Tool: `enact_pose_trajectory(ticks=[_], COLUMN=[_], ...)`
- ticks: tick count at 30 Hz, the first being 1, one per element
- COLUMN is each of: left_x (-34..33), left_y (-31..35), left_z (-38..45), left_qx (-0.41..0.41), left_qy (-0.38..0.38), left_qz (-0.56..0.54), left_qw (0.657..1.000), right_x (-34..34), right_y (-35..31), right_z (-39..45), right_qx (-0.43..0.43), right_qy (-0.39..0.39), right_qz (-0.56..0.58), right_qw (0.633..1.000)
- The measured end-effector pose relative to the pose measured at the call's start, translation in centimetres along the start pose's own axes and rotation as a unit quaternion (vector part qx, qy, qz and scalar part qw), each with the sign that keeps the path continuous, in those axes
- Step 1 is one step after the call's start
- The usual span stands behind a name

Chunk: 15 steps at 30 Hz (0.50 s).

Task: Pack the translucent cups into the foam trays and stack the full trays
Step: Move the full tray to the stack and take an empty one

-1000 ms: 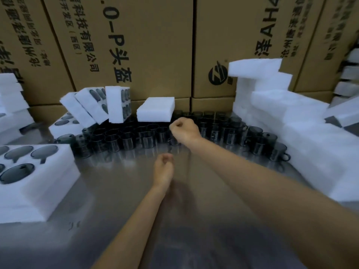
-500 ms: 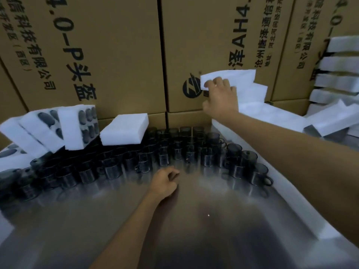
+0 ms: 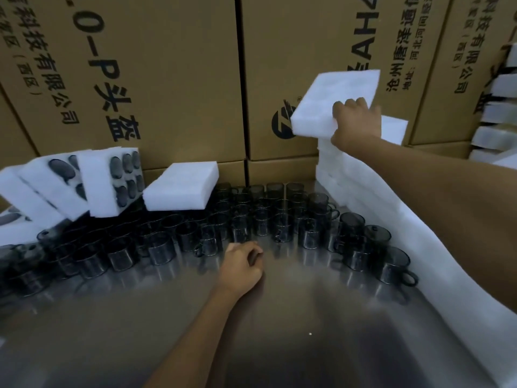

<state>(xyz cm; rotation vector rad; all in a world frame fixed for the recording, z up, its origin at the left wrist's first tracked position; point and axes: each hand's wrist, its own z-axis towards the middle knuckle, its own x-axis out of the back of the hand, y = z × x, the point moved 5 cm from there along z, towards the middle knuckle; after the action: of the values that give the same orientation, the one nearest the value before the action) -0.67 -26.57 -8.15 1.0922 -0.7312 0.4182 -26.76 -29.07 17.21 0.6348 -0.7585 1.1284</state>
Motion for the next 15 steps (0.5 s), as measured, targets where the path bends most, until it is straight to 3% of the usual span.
enact_pose_trajectory(ticks=[5,9,11,15], left_x=[1.1,2.1,2.7,5.0], left_y=[0.2,0.2,0.0,-1.4], left_z=[-0.3,-1.4,-2.1,-5.7], left_qx=[0.069,0.158,0.198,0.231], left_qy=[0.009,0.064,0.105,0.201], left_qz=[-0.071,-0.255,-0.381,-0.618], left_qw=[0.995,0.952,0.897,0.724], right_x=[2.4,4.2,4.6,3.5], right_y=[-2.5,-5.6,-6.5,-6.7], right_z=[-3.6,-8.6,-11.6,-17.7], right_qx=[0.103,0.18,0.234,0.342], right_qy=[0.056,-0.003,-0.051,-0.205], right_qz=[0.039,0.131,0.137,0.094], right_qw=[0.992,0.975,0.961,0.912])
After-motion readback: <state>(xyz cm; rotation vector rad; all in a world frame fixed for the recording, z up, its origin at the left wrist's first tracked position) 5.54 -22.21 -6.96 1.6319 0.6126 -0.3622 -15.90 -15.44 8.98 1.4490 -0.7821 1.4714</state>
